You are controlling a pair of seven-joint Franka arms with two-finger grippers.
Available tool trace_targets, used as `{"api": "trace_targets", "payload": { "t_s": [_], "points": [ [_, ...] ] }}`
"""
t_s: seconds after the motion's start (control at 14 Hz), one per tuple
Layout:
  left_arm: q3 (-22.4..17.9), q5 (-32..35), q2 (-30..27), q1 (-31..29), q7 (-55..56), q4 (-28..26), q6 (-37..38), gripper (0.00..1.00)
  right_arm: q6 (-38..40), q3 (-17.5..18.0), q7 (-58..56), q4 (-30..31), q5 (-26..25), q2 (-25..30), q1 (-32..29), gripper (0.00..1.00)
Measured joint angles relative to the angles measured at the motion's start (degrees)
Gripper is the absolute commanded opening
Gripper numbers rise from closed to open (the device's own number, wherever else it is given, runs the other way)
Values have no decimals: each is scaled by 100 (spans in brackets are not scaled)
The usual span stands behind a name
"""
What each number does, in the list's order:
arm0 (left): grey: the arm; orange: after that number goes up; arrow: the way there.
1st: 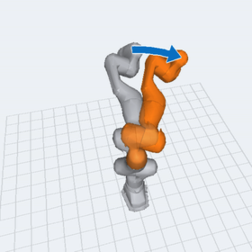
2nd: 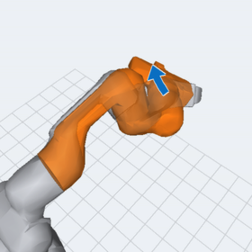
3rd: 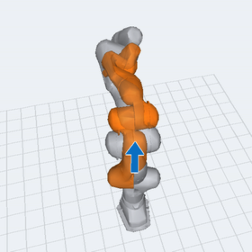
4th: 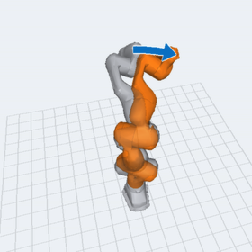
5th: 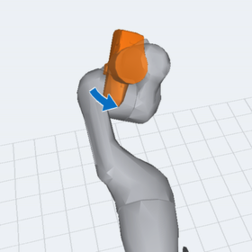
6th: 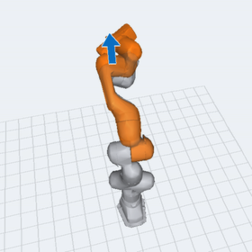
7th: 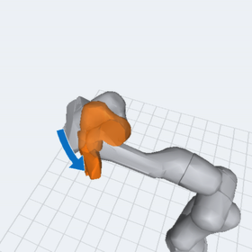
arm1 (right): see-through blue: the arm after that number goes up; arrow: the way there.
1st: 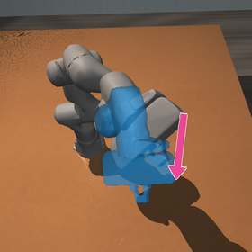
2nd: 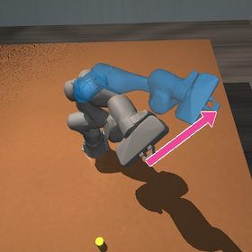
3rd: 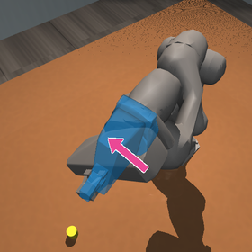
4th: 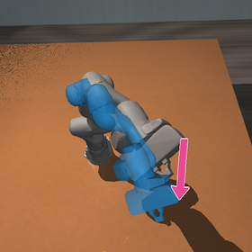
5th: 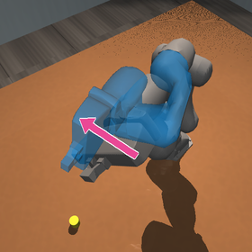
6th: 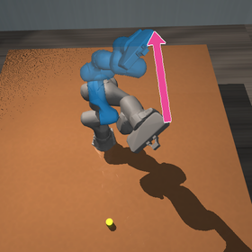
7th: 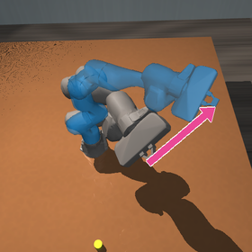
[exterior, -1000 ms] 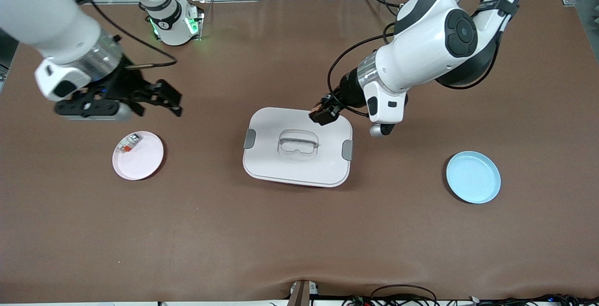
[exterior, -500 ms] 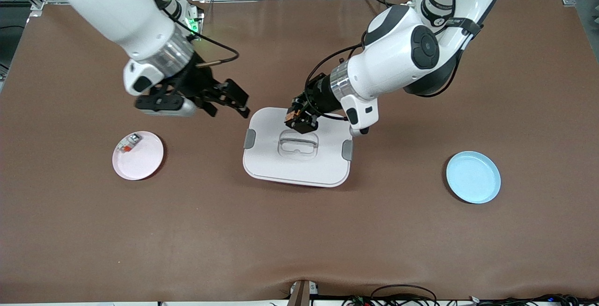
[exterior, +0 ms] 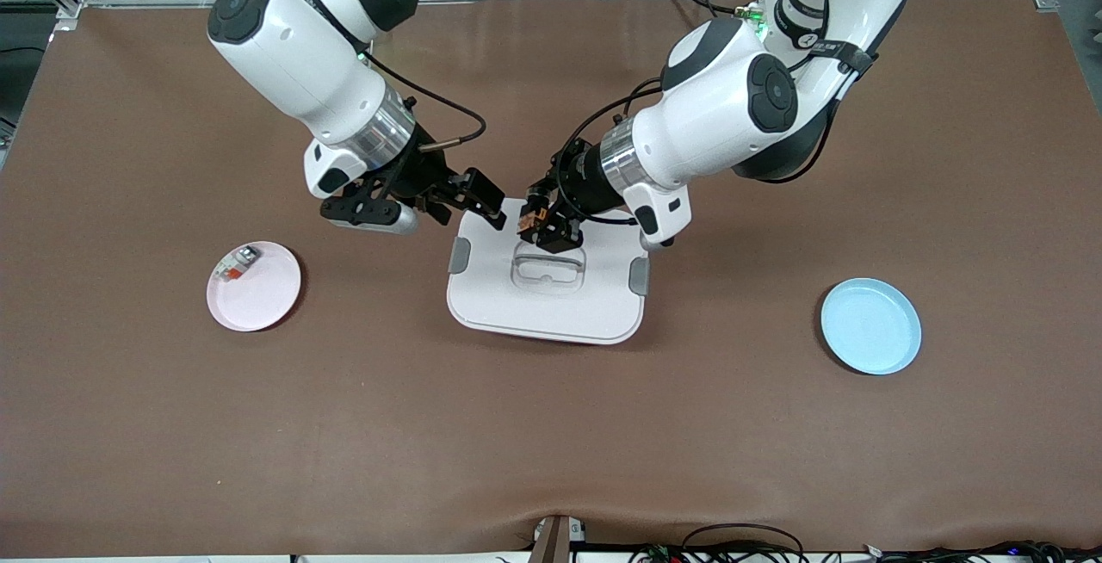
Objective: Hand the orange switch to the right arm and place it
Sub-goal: 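Grasp the orange switch with the right gripper above the white box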
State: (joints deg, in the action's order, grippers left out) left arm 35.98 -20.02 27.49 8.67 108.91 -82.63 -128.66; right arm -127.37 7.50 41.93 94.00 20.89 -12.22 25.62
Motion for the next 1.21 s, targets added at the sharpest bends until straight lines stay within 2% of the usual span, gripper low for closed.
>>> {"api": "trace_targets", "payload": {
  "t_s": [0.21, 0.36, 0.64, 1.21],
  "points": [
    [0, -2, 45, 0, 21, 1, -37, 0, -28, -1, -697, -19, 738, -34, 61, 100],
    [0, -3, 94, 0, 68, 12, -81, 0, -27, -12, -1067, -30, 932, -34, 61, 100],
    [0, -4, 121, 2, 134, 34, -106, 0, -123, -14, -1405, -37, 1035, -94, 61, 100],
    [5, -156, 121, 8, 138, 128, -108, 0, -374, -9, -1471, -270, 1089, -579, 222, 100]
  ]
}}
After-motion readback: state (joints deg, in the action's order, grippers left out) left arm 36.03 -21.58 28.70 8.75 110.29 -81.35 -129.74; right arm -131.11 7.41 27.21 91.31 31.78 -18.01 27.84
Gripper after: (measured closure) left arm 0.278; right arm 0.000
